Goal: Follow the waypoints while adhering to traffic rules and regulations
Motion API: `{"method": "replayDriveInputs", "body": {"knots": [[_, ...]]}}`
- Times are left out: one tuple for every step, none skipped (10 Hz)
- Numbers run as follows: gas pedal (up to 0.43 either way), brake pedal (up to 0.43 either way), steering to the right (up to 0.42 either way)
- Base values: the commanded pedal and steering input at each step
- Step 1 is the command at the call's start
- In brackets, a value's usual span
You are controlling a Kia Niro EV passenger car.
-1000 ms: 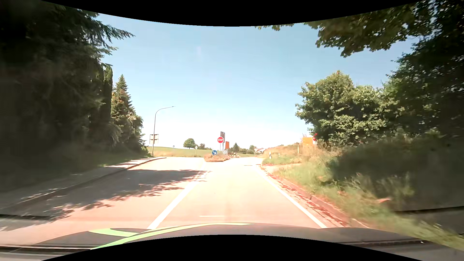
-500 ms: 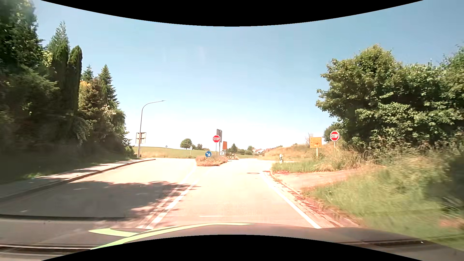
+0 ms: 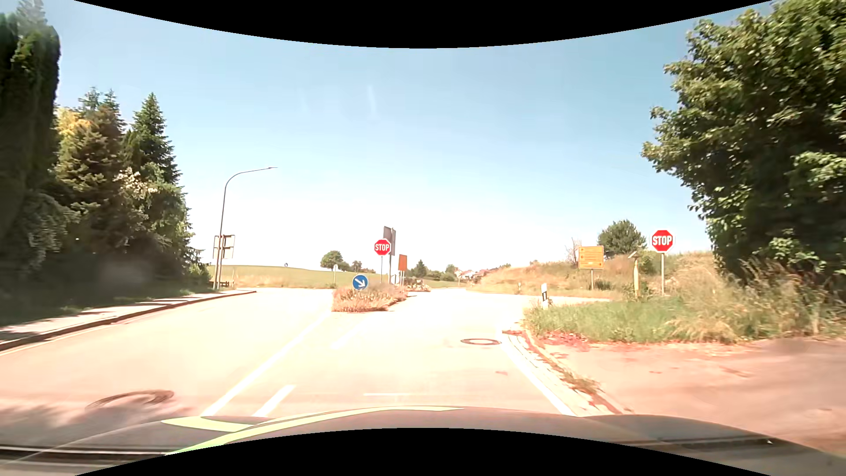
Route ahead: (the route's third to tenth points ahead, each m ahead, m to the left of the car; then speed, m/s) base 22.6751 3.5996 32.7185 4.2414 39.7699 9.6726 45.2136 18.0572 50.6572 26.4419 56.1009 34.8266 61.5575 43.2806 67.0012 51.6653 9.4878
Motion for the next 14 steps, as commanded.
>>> {"method": "replayDriveInputs", "body": {"knots": [[0.000,0.037,0.018],[0.000,0.073,0.018],[0.000,0.079,0.018],[0.000,0.085,0.018],[0.000,0.098,0.020],[0.000,0.098,0.021],[0.000,0.104,0.023],[0.000,0.110,0.024],[0.000,0.116,0.026],[0.000,0.122,0.028],[0.000,0.140,0.029],[0.000,0.152,0.030],[0.000,0.152,0.031],[0.000,0.171,0.032]]}}
